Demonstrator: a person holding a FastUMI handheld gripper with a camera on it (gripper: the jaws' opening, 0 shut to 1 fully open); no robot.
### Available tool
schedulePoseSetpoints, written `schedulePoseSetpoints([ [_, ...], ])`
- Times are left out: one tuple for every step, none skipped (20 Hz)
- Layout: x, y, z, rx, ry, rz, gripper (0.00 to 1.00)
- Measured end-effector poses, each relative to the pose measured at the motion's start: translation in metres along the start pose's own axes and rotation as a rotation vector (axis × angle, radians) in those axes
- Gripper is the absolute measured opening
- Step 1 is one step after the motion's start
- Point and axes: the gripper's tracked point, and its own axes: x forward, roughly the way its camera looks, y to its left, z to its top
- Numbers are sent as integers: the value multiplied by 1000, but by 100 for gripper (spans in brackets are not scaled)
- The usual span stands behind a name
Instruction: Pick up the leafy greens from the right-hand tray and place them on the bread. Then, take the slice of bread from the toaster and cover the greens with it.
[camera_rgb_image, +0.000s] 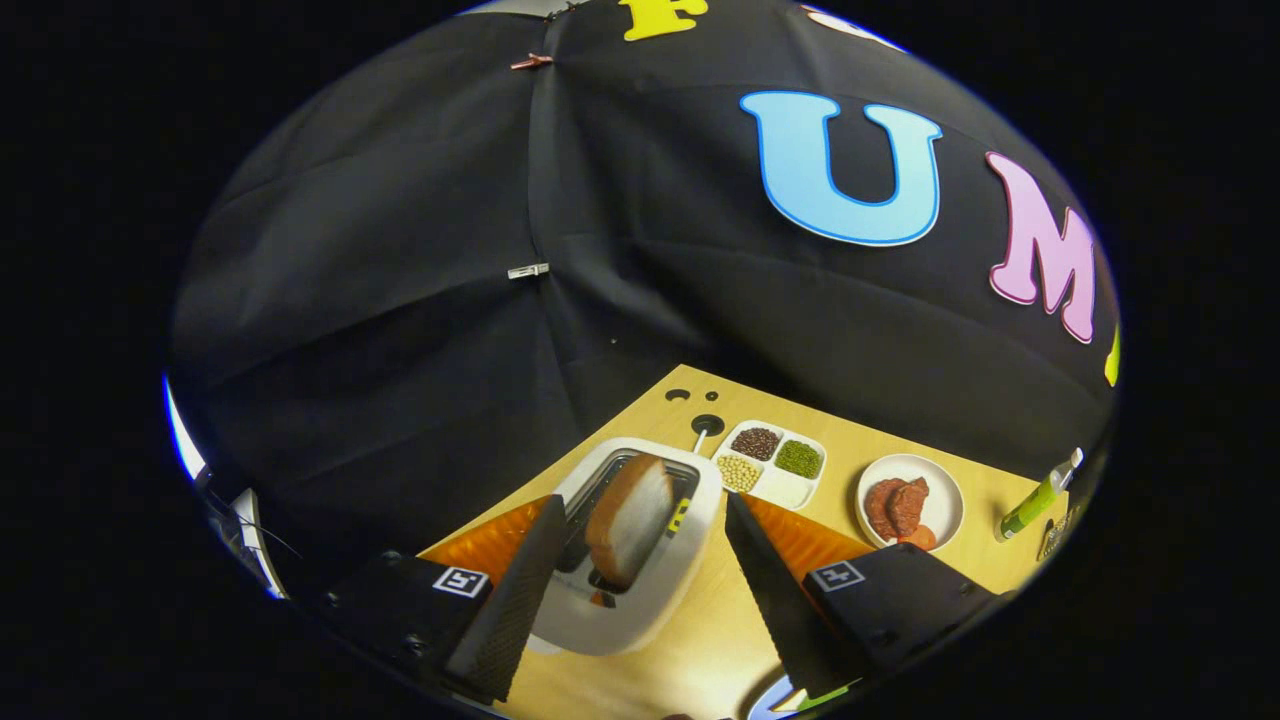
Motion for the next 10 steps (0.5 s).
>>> schedulePoseSetpoints([
  [9, 1, -2, -11, 7, -10, 100],
  [19, 3, -6, -20, 17, -26, 100],
  [27, 3, -10, -24, 31, -36, 99],
  [35, 2, -15, -24, 47, -51, 99],
  [42, 0, -19, -23, 60, -67, 100],
  [48, -1, -21, -24, 70, -80, 100],
  [53, -2, -23, -23, 80, -87, 100],
  [57, -2, -25, -18, 87, -91, 100],
  [59, -2, -26, -16, 89, -95, 100],
  [60, -1, -26, -17, 91, -95, 99],
])
